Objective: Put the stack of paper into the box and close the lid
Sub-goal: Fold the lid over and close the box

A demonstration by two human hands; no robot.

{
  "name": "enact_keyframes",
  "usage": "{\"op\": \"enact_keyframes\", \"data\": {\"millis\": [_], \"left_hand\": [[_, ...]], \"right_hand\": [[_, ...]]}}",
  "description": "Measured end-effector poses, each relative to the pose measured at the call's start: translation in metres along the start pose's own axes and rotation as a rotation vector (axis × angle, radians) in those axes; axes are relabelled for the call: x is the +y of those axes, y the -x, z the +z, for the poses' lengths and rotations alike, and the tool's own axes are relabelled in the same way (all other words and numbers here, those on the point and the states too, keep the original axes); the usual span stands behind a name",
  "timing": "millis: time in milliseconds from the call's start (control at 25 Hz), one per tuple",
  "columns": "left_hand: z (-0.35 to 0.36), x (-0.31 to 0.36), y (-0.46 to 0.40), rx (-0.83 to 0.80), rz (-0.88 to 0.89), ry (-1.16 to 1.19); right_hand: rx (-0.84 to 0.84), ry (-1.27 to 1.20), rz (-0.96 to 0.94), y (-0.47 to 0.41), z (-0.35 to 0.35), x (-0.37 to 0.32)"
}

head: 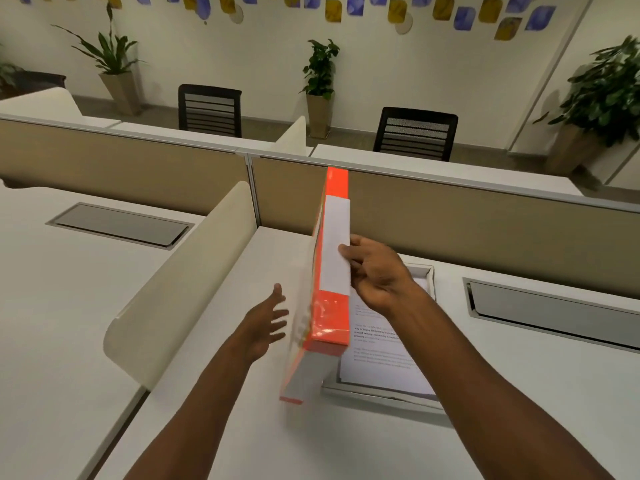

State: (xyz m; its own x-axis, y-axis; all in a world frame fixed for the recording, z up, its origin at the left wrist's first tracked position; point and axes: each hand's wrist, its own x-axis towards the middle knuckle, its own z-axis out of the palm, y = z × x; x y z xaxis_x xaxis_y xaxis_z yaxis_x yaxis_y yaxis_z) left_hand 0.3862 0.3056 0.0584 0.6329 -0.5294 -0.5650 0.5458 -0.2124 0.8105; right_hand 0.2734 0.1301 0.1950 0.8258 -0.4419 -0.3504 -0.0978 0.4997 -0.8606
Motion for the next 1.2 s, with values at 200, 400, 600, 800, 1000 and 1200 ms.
{"op": "enact_keyframes", "data": {"millis": [200, 400, 600, 800, 1000, 1200], "left_hand": [[0.013, -0.015, -0.013, -0.214, -0.095, 0.213], [0.039, -0.018, -0.019, -0.230, 0.022, 0.221], [0.071, -0.018, -0.022, -0.094, 0.129, 0.057], [0.094, -0.029, -0.031, -0.077, 0.161, -0.063], [0.099, -0.051, -0.049, -0.095, 0.200, -0.236], [0.098, -0.065, -0.058, -0.065, 0.227, -0.337]], "right_hand": [[-0.077, -0.201, -0.064, 0.037, -0.062, -0.033], [0.167, 0.120, -0.111, 0.047, -0.133, -0.029], [0.501, 0.451, -0.152, 0.037, -0.179, -0.002], [0.540, 0.560, -0.187, 0.017, -0.220, 0.038], [0.474, 0.571, -0.151, 0.008, -0.247, 0.079], [0.463, 0.581, -0.136, 0.001, -0.254, 0.114]]}}
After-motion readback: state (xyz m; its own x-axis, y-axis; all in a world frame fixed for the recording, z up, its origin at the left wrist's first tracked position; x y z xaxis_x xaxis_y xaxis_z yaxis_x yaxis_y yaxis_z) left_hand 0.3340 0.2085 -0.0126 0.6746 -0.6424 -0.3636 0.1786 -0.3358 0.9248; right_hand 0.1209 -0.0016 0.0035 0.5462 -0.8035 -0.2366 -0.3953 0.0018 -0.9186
